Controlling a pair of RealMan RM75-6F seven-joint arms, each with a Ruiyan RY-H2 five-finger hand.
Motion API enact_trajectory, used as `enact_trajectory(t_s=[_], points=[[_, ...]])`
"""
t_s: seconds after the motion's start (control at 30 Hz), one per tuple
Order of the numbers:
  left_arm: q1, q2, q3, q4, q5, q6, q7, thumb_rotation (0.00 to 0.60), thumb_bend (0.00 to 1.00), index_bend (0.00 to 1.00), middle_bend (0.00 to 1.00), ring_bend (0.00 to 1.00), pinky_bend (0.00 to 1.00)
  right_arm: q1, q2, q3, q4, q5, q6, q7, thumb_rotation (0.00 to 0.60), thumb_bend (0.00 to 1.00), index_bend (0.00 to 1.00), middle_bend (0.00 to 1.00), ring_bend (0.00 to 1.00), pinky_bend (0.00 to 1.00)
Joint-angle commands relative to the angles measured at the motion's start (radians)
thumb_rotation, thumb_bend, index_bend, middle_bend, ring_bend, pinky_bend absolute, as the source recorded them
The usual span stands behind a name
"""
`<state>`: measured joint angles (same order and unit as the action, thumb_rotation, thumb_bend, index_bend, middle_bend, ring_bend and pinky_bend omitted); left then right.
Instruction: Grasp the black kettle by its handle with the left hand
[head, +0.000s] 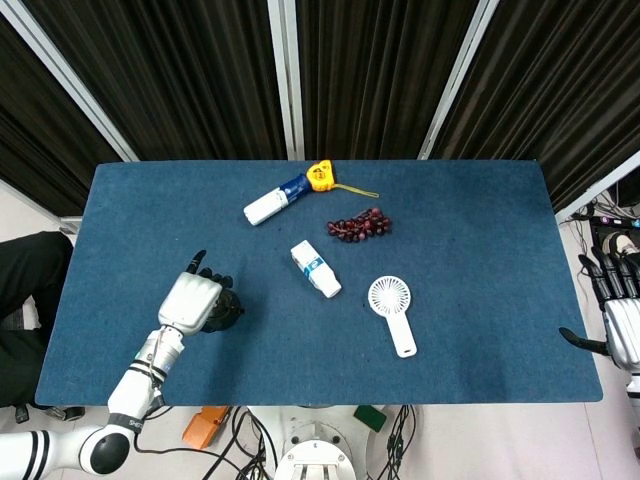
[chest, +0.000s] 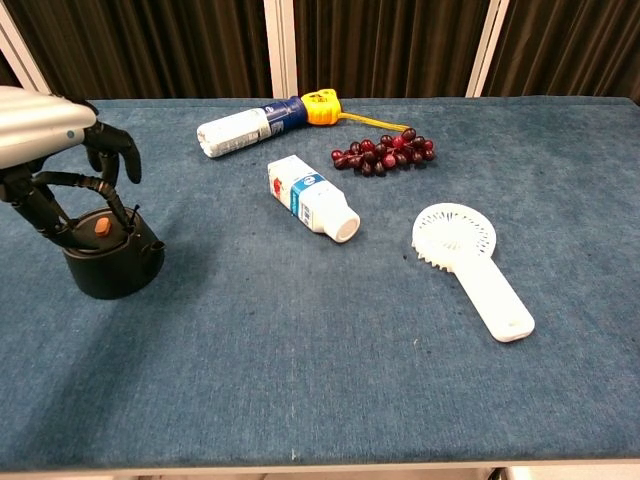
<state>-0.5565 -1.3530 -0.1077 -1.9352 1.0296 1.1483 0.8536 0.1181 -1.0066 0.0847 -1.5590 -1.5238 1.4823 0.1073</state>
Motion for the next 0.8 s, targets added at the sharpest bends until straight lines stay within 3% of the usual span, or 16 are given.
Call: enact_trajectory(t_s=[0.03,0.53,0.8], points=[[-0.005,-0.005,0.008,-0.004,-0.019,0.018,0.012,0.6,0.14,0.39,0.47,0.36,0.0,0.001,-0.002,0.0,0.002,0.0,-0.002,0.0,0.6,0.0,0.0,0.03,0.0,0.0],[-0.028,-0.012,0.043,0.0,-0.062,0.04,0.017,0.598,0.14,0.53,0.58,0.45,0.0,0.005,-0.008,-0.002,0.012,0.008,-0.019,0.006,0.6,0.0,0.0,0.03,0.0,0.0],[-0.042,-0.011,0.057,0.01,-0.083,0.034,0.013,0.6,0.14,0.63,0.68,0.54,0.0,0.004,-0.011,-0.003,0.012,0.013,-0.023,0.007,0.6,0.0,0.0,0.03,0.0,0.0]])
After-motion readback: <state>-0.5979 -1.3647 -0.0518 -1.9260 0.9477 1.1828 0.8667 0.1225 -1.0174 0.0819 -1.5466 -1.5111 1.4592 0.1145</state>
